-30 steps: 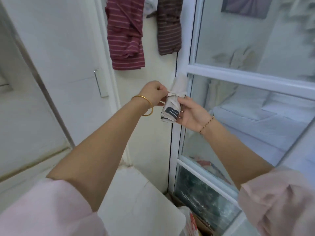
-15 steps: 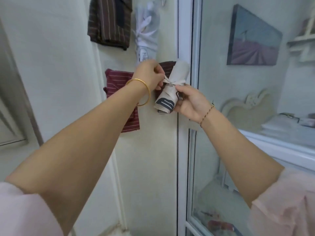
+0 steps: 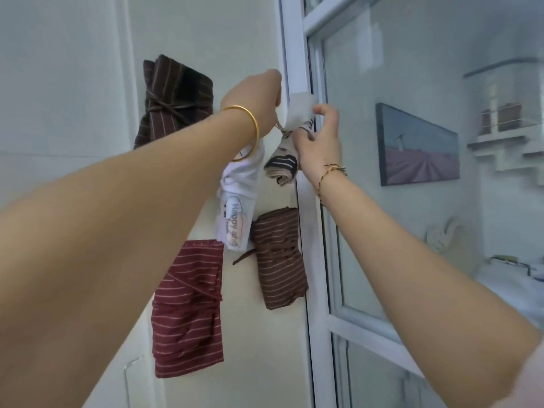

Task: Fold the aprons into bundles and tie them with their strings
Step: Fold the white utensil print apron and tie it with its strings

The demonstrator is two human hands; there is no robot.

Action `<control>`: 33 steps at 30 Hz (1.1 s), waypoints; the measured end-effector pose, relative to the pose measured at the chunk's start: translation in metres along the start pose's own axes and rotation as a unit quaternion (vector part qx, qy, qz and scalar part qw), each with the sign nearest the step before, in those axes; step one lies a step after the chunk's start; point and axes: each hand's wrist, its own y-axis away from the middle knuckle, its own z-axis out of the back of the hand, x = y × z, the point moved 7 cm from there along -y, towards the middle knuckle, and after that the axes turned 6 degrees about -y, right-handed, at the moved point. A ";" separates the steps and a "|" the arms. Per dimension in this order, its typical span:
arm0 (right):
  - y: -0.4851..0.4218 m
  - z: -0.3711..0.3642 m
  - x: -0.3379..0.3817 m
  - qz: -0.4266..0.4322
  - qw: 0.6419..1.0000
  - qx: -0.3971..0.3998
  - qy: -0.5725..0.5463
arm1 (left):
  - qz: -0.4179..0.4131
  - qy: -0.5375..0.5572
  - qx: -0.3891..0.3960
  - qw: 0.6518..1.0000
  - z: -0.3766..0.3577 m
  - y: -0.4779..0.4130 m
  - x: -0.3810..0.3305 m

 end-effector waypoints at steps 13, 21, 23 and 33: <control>-0.051 -0.032 0.009 0.131 0.949 0.008 0.286 | 0.059 0.024 0.041 0.997 -0.040 -0.065 0.024; -0.049 -0.046 -0.009 0.148 0.936 0.020 0.320 | 0.038 0.010 0.033 0.999 -0.050 -0.069 0.029; -0.048 -0.048 -0.012 0.149 0.936 0.027 0.318 | 0.023 -0.009 0.035 0.999 -0.051 -0.069 0.028; -0.026 -0.044 -0.023 0.137 0.949 0.071 0.276 | -0.005 -0.044 0.088 0.995 -0.051 -0.054 0.022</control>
